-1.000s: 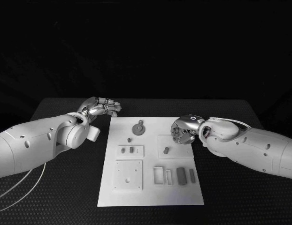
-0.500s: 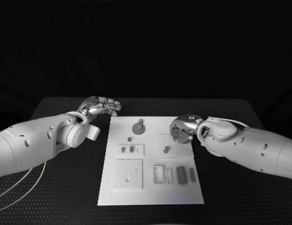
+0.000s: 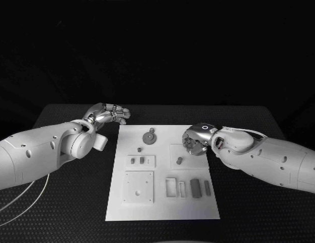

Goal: Assemble the parts on the task board

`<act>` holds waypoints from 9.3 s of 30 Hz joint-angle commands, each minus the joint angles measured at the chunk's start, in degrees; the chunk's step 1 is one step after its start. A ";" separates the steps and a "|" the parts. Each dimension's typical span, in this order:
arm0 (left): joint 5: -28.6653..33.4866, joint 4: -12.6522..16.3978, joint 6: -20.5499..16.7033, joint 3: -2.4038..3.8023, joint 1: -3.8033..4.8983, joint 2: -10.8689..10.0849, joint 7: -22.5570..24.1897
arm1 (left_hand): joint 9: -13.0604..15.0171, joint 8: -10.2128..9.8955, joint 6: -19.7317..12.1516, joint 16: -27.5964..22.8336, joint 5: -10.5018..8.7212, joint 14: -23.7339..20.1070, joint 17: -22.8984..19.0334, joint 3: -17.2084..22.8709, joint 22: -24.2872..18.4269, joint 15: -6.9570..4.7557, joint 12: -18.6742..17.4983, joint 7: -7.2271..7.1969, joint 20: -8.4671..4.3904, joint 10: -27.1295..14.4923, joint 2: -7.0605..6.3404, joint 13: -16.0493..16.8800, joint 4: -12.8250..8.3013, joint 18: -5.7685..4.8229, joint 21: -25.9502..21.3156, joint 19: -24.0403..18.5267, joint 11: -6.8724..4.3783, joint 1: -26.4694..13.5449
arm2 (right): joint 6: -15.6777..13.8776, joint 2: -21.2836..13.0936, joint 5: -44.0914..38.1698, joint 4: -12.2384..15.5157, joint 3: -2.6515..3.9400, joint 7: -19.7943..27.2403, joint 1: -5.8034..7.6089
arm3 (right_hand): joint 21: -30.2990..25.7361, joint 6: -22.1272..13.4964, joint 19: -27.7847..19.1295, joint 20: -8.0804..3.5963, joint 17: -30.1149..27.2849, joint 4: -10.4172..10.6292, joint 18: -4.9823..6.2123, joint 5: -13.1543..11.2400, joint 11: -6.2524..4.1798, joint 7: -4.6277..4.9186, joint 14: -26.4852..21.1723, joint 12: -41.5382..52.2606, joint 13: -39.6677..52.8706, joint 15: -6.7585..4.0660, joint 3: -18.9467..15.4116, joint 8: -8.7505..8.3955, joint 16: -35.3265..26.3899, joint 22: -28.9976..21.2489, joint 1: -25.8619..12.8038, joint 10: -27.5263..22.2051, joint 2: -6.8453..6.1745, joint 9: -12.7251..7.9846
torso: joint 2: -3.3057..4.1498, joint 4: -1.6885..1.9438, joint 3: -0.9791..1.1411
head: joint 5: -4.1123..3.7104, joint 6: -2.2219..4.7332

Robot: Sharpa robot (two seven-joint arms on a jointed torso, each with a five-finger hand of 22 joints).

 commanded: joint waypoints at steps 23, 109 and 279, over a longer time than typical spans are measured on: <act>0.39 -0.09 0.81 0.06 0.06 0.21 0.06 | -0.13 -0.01 -0.17 -0.30 -0.29 0.35 0.09 -0.43 0.98 0.13 0.19 0.65 0.18 -0.21 0.20 -0.10 -0.02 0.19 -0.41 0.21 0.27 -0.17 | -0.82 -0.13 -8.10 1.48 -1.20 -3.62 -1.13 | 1.52 3.51 3.24 -1.24 2.63 0.24 0.80 3.94 -1.28 -1.31 2.19 -0.18 3.81 -1.68 5.27 1.36 0.97 1.16 2.77 3.84 -1.09 1.37 | -0.06 0.01 -0.03 | -0.44 -0.11; 2.03 -1.97 0.15 0.07 0.08 1.68 -0.14 | -0.21 0.06 -0.42 -0.49 -0.26 0.46 0.22 -0.44 0.96 0.12 0.28 0.82 0.18 -0.26 0.13 -0.17 0.09 0.22 -0.53 0.38 0.28 -0.09 | 0.62 9.86 -1.81 10.00 -1.98 1.53 -4.00 | 1.67 3.26 3.27 -1.45 3.90 0.13 0.80 4.58 -1.30 -1.22 2.32 -1.41 5.45 -1.71 4.69 0.96 0.43 1.81 1.55 4.03 0.12 2.22 | -0.04 -0.01 -0.05 | 8.74 -3.39; 2.74 -3.87 1.38 0.02 -0.20 1.72 -0.12 | -0.33 0.27 -0.68 -0.81 -0.26 0.52 0.44 -0.56 0.99 0.15 0.39 0.88 0.22 -0.06 0.42 -0.20 0.67 0.19 -0.77 0.38 0.20 -0.41 | 0.74 -4.36 0.80 15.70 1.91 -2.05 -0.30 | 3.03 1.48 5.12 -2.59 7.02 2.02 0.80 -0.51 -0.86 -0.73 2.79 4.56 -2.05 -1.40 8.60 2.07 3.48 5.98 -1.79 0.64 0.70 1.17 | -0.27 -0.22 0.02 | 7.06 -2.76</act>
